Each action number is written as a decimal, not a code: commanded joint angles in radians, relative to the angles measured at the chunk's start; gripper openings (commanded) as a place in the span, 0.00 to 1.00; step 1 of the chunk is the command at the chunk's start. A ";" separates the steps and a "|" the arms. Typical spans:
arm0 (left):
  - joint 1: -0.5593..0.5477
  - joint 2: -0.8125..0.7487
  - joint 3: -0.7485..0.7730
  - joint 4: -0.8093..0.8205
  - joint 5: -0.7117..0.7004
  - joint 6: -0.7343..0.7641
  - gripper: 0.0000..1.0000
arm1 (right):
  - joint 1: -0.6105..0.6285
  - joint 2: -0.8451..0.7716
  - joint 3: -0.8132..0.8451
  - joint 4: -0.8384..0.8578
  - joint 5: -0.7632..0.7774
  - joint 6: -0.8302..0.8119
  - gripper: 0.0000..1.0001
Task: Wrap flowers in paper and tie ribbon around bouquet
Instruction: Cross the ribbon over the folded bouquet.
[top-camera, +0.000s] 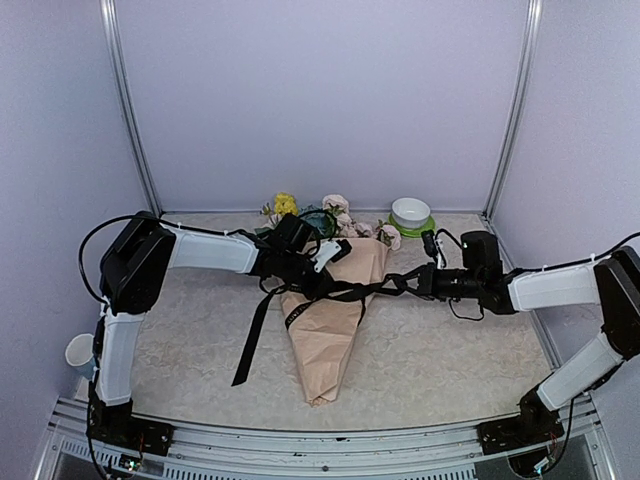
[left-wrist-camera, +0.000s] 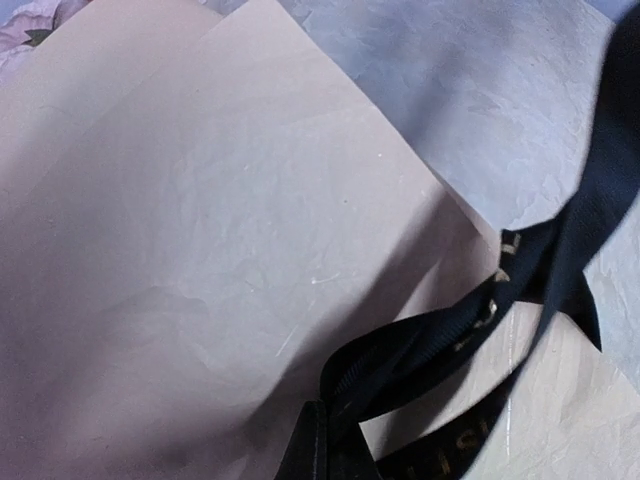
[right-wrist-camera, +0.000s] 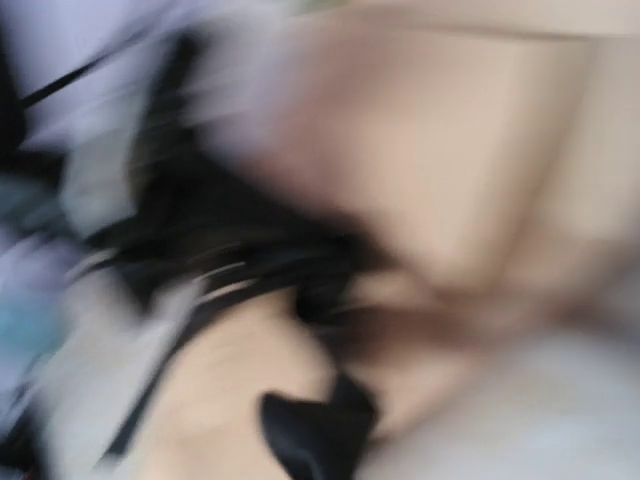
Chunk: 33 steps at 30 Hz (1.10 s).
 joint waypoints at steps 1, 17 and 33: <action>0.040 0.003 -0.032 -0.049 -0.112 0.017 0.00 | -0.060 -0.021 0.085 -0.472 0.480 0.029 0.01; 0.018 0.002 -0.022 -0.060 -0.102 0.021 0.00 | -0.231 0.053 0.179 -0.543 0.540 -0.061 0.31; 0.017 -0.083 -0.009 -0.064 -0.094 0.022 0.38 | 0.000 0.467 0.660 -0.786 0.701 -0.172 0.59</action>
